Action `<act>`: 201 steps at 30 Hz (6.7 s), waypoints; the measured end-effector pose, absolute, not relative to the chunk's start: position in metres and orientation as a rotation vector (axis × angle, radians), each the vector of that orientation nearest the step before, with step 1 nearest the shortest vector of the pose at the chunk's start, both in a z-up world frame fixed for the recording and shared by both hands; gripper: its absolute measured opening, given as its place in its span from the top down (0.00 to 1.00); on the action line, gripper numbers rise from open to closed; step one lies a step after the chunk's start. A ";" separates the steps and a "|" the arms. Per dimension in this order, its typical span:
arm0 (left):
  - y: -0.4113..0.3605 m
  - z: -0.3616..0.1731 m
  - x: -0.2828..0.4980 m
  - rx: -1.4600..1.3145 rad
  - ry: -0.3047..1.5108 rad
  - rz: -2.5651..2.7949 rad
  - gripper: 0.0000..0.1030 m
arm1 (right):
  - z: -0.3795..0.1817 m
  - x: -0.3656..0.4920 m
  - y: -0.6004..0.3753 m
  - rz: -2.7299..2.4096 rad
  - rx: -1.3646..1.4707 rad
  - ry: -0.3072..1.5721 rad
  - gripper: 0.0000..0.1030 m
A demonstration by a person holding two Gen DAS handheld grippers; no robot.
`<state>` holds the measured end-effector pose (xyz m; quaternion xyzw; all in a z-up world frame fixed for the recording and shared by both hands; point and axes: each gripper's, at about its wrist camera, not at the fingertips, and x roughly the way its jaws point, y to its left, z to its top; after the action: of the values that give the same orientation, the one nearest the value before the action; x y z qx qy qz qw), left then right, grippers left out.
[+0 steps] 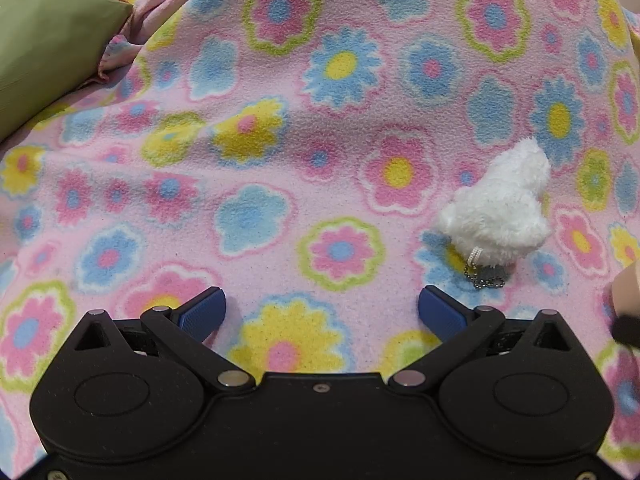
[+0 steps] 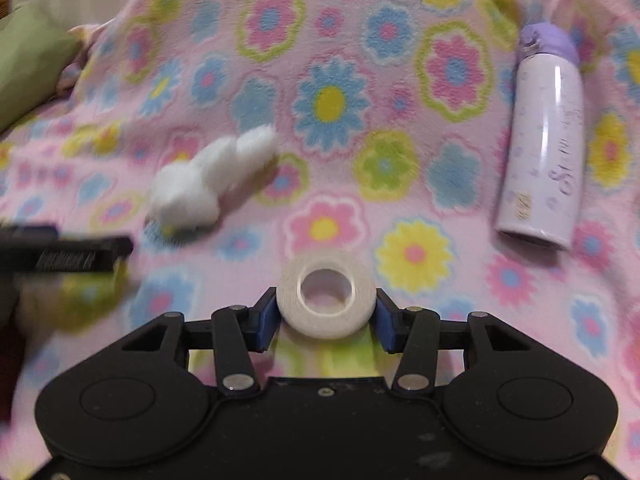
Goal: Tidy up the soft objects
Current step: 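Grasp the beige tape roll with the right tool, then grasp the white fluffy plush with the left tool while the right tool holds the tape, then carry the plush and tape roll over the basket with both tools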
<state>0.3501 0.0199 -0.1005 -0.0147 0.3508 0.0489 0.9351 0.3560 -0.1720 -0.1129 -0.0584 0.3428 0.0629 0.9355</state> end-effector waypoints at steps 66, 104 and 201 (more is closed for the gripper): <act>-0.006 -0.063 0.337 0.227 0.671 0.101 0.49 | -0.118 0.378 -0.175 0.099 -0.046 0.664 0.45; 0.027 -0.083 0.368 -0.082 0.931 -0.295 0.10 | -0.119 0.379 -0.175 0.101 -0.048 0.662 0.45; -0.018 -0.002 0.038 -0.052 0.807 -0.088 0.42 | -0.009 0.008 -0.163 0.089 0.195 0.731 0.53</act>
<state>0.0382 -0.0178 -0.0020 -0.0252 0.3927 -0.0426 0.9184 0.0081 -0.1627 -0.0091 0.0951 0.3566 0.0436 0.9284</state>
